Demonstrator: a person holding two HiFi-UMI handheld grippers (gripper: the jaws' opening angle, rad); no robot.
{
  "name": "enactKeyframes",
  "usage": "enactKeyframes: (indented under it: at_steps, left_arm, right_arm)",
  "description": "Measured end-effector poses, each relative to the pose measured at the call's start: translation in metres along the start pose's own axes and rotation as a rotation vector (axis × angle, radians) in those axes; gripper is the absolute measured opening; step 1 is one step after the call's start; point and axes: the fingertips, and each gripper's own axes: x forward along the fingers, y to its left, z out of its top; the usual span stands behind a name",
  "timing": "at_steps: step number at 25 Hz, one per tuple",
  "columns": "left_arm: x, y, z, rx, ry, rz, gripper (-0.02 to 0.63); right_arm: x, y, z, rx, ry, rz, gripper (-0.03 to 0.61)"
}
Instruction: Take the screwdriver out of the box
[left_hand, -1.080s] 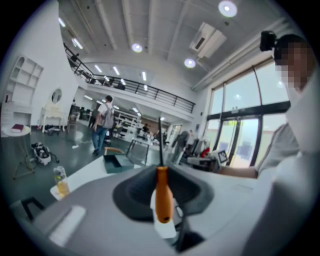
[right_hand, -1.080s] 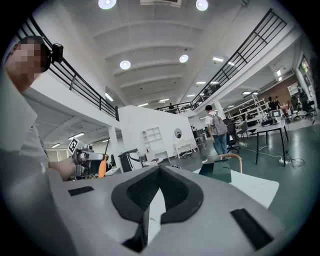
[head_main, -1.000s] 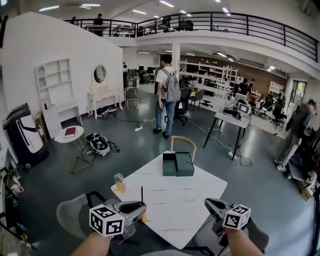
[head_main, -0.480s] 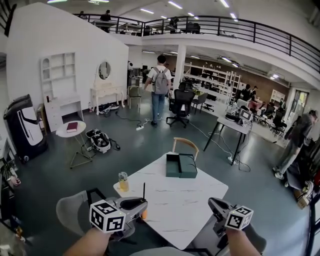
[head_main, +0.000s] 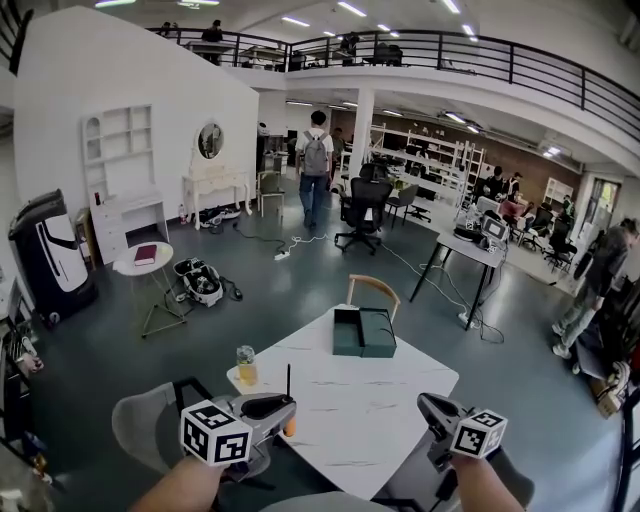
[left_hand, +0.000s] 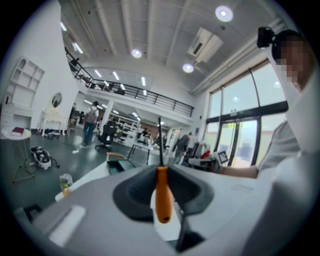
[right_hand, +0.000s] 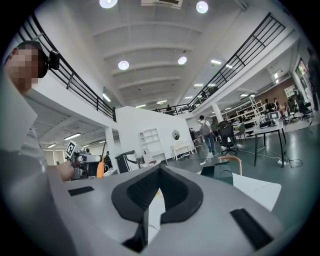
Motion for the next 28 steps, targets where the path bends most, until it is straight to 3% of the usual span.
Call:
enactKeyframes:
  at_steps: [28]
  left_arm:
    - [0.021,-0.008,0.001,-0.006,0.003,-0.005,0.077]
  right_arm:
    - [0.001,-0.016,0.001,-0.045,0.045,0.010,0.005]
